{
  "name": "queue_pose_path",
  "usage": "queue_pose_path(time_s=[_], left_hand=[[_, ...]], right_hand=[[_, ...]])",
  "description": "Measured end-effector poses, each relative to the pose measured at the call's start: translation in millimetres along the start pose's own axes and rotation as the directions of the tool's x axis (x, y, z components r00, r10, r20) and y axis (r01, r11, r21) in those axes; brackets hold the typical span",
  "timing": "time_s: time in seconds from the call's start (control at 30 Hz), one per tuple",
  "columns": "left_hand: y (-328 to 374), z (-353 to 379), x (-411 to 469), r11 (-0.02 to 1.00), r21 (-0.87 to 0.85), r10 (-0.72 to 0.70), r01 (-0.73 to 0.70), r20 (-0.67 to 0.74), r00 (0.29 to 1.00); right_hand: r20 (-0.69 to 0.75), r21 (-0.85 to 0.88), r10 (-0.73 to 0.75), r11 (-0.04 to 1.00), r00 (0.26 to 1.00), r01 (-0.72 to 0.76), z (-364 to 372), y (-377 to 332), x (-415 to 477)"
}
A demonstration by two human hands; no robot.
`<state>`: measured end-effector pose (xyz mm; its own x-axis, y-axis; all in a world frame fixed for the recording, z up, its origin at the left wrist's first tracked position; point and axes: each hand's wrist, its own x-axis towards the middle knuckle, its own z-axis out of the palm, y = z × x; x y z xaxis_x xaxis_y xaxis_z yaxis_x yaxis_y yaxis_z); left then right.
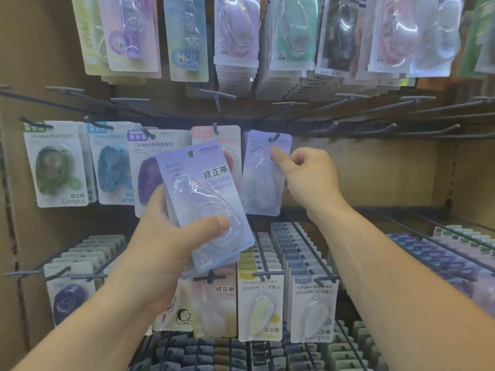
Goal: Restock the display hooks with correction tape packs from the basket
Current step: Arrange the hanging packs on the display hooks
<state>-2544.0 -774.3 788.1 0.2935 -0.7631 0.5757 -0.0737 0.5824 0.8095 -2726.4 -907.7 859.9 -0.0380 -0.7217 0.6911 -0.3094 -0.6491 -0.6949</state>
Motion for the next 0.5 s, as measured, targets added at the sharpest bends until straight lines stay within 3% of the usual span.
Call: queue_pose_path(time_s=[0.1,0.17,0.23,0.33,0.4,0.5], left_hand=[[2,1,0,1.000,-0.011,0.004,-0.004,0.023,1.000],[1,2,0,1.000,-0.029,0.001,0.000,0.039,0.999],[-2,5,-2,0.999,-0.035,0.010,-0.008,0.056,0.998],[-3,15,-5,0.999,-0.032,0.046,-0.043,0.094,0.995],[-2,23,-7,0.998,-0.020,0.068,-0.066,0.130,0.989],[-1,32,-7,0.995,0.031,0.094,-0.098,0.124,0.988]], right_hand=[[-0.068,-0.034,0.003,0.999,0.998,-0.005,-5,7,-10],[-0.112,-0.040,-0.088,0.996,0.990,0.084,-12,7,-26],[-0.091,0.064,-0.190,0.979,0.978,0.196,-21,1,-47],[0.183,0.312,-0.233,0.935,0.955,0.168,-30,-14,-79],[0.348,0.287,-0.210,0.952,0.914,0.110,-31,-20,-90],[0.403,0.293,-0.180,0.954,0.897,0.060,-32,-19,-93]])
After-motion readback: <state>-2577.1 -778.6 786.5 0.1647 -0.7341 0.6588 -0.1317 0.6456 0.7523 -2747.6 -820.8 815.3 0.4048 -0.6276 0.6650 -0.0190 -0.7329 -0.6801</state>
